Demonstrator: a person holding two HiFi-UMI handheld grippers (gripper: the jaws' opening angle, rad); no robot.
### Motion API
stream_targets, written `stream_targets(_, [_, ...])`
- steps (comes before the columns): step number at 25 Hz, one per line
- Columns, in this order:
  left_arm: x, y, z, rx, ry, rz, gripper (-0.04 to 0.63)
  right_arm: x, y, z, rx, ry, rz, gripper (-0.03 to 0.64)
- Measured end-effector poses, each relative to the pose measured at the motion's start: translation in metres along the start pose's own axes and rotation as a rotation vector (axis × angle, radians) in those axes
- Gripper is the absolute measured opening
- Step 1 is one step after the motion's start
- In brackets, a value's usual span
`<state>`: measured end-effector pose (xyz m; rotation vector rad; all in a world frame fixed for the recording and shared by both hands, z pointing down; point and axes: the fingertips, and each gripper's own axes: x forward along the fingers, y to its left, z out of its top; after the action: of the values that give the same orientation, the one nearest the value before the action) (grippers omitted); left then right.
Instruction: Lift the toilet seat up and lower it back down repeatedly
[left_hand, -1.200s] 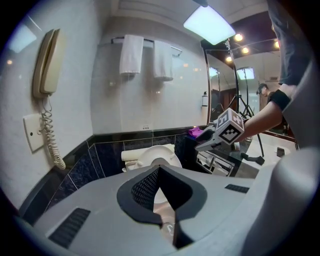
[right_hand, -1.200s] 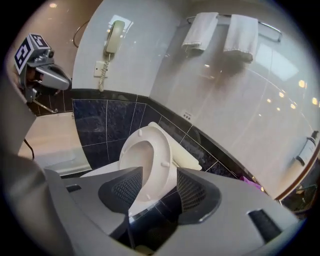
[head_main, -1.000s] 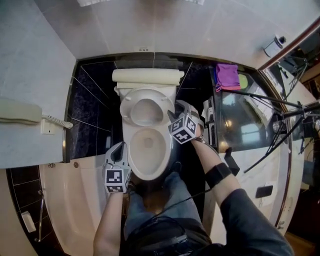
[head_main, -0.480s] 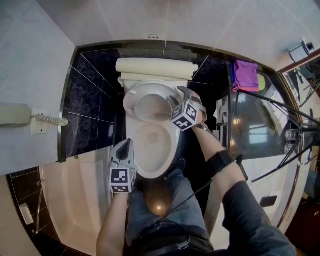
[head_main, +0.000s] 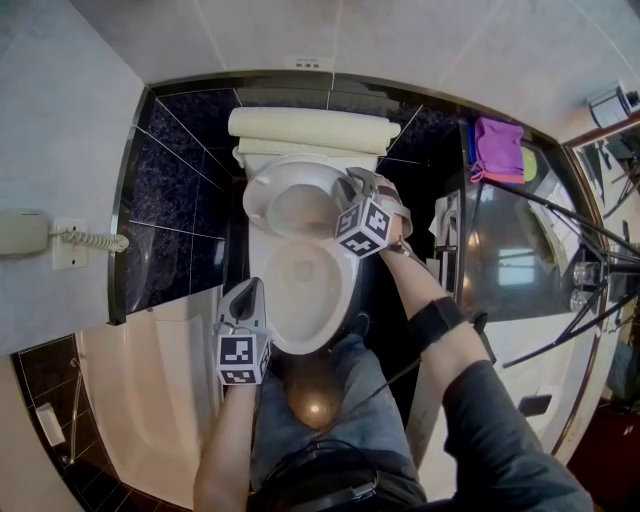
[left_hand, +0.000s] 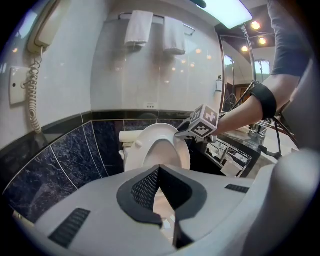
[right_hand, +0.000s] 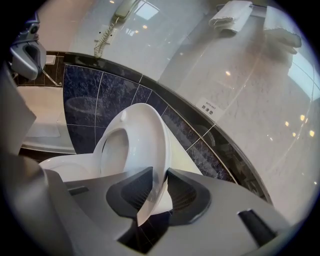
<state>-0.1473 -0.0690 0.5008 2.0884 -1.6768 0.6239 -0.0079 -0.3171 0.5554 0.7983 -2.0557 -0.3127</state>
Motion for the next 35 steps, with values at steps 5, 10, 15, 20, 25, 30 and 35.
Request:
stream_targets(5, [0.001,-0.005,-0.014,-0.006,0.031,-0.016,-0.002,-0.004,0.002,0.0,0.007,0.018,-0.005,0.109])
stream_targets(10, [-0.002,-0.017,-0.038,-0.015,0.079,-0.048,-0.002,-0.022,0.014,0.001,-0.015,0.018,-0.005,0.107])
stream_targets(15, [-0.008,-0.027,-0.071,-0.033,0.115,-0.062,-0.002,-0.047,0.034,0.002,-0.018,0.006,-0.024,0.099])
stream_targets(20, [-0.018,-0.035,-0.099,-0.031,0.128,-0.088,-0.002,-0.079,0.063,-0.003,-0.022,0.005,-0.066,0.094])
stream_targets(25, [-0.026,-0.037,-0.122,-0.025,0.14,-0.127,-0.002,-0.114,0.106,-0.01,-0.049,0.013,-0.089,0.089])
stream_targets(30, [-0.03,-0.04,-0.142,-0.008,0.149,-0.157,-0.003,-0.148,0.159,-0.025,-0.082,0.027,-0.094,0.084])
stream_targets(35, [-0.027,-0.051,-0.16,0.012,0.148,-0.197,-0.003,-0.173,0.22,-0.047,-0.133,0.053,-0.072,0.083])
